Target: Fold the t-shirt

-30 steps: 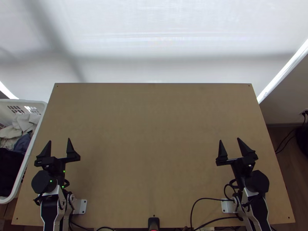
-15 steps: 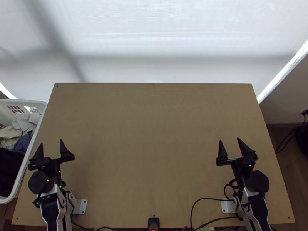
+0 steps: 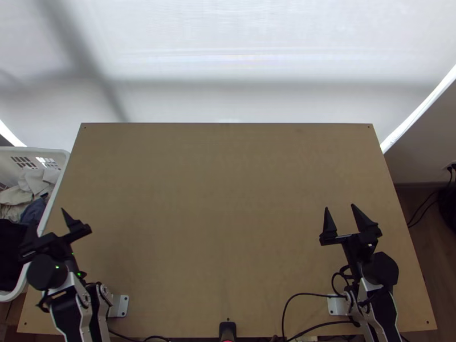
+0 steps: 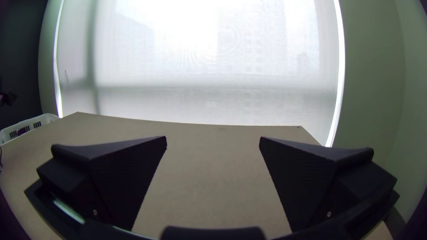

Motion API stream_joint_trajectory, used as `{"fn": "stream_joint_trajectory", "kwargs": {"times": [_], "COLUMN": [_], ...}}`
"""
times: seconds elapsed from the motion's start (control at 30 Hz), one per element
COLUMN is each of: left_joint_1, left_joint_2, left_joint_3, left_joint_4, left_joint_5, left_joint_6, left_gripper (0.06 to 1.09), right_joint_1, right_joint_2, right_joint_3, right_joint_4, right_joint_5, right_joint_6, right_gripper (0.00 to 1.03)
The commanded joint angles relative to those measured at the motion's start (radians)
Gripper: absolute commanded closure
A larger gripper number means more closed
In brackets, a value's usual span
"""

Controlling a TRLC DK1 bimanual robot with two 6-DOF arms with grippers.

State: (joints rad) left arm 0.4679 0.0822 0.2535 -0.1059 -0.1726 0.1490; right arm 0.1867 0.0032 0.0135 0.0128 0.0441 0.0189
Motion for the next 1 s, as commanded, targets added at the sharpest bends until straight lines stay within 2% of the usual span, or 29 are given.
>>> {"fn": "stream_joint_trajectory", "kwargs": {"times": [0.0, 0.13, 0.2, 0.3, 0.4, 0.47, 0.73, 0.97], "left_joint_1": [0.012, 0.098, 0.167, 0.282, 0.403, 0.429, 0.552, 0.68], "left_joint_2": [0.149, 0.366, 0.487, 0.666, 0.792, 0.87, 1.208, 1.479], "left_joint_3": [0.191, 0.408, 0.527, 0.685, 0.776, 0.817, 0.946, 1.024], "left_joint_4": [-0.037, -0.121, -0.21, -0.33, -0.371, -0.403, -0.601, -0.621], "left_joint_5": [-0.053, -0.059, -0.03, 0.031, 0.133, 0.159, 0.208, 0.209], "left_joint_6": [-0.022, -0.039, -0.057, -0.085, -0.097, -0.092, -0.008, 0.121], "left_gripper": [0.1, 0.1, 0.1, 0.1, 0.1, 0.1, 0.1, 0.1], "right_joint_1": [-0.004, -0.004, -0.006, -0.004, -0.004, -0.004, -0.006, -0.006], "right_joint_2": [-0.006, -0.006, -0.006, -0.006, -0.006, -0.006, -0.006, -0.006], "right_joint_3": [-0.006, -0.006, -0.006, -0.006, -0.006, -0.006, -0.006, -0.006], "right_joint_4": [-0.019, -0.019, -0.019, -0.019, -0.019, -0.019, -0.019, -0.019], "right_joint_5": [0.01, 0.01, 0.01, 0.01, 0.01, 0.01, 0.01, 0.01], "right_joint_6": [0.016, 0.016, 0.016, 0.016, 0.016, 0.016, 0.016, 0.016], "right_gripper": [0.05, 0.05, 0.05, 0.05, 0.05, 0.05, 0.05, 0.05]}}
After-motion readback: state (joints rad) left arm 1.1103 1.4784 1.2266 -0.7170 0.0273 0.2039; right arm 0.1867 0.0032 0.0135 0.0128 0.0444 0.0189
